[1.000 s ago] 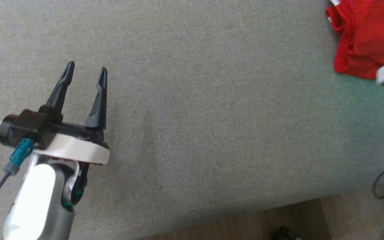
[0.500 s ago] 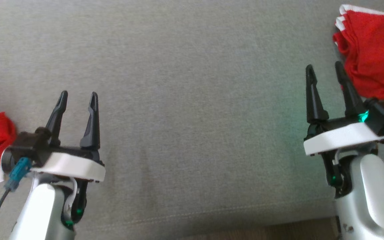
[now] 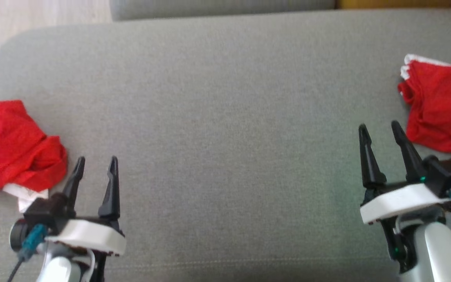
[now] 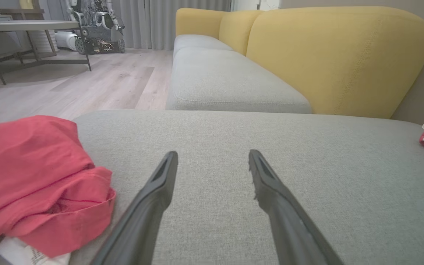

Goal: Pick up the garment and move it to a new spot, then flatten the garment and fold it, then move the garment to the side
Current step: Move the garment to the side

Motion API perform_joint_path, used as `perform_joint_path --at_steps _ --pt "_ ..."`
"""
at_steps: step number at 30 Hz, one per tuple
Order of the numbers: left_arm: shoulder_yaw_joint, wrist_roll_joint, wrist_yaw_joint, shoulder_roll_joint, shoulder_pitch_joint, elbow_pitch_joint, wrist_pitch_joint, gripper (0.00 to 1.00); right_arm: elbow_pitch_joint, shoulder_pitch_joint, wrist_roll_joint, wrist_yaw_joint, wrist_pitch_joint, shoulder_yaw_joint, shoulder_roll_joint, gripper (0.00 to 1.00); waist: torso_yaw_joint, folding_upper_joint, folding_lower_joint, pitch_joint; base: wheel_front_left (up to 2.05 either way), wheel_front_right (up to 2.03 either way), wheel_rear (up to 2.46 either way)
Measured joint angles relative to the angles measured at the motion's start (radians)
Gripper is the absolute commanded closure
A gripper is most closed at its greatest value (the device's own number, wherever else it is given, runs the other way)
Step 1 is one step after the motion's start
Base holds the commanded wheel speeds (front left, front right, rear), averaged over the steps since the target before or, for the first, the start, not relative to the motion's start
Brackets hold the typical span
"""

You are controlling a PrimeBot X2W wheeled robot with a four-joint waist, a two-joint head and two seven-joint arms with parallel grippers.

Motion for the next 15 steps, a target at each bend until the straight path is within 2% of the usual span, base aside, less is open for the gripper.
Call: perform_joint_path --at_steps 15 --pt "-0.036 0.003 0.016 0.014 0.111 -0.019 0.043 0.0 -0.099 0.151 -0.015 0.0 0.063 -0.015 0.005 0.0 0.015 0.0 0.0 -0.139 0.0 0.0 0.0"
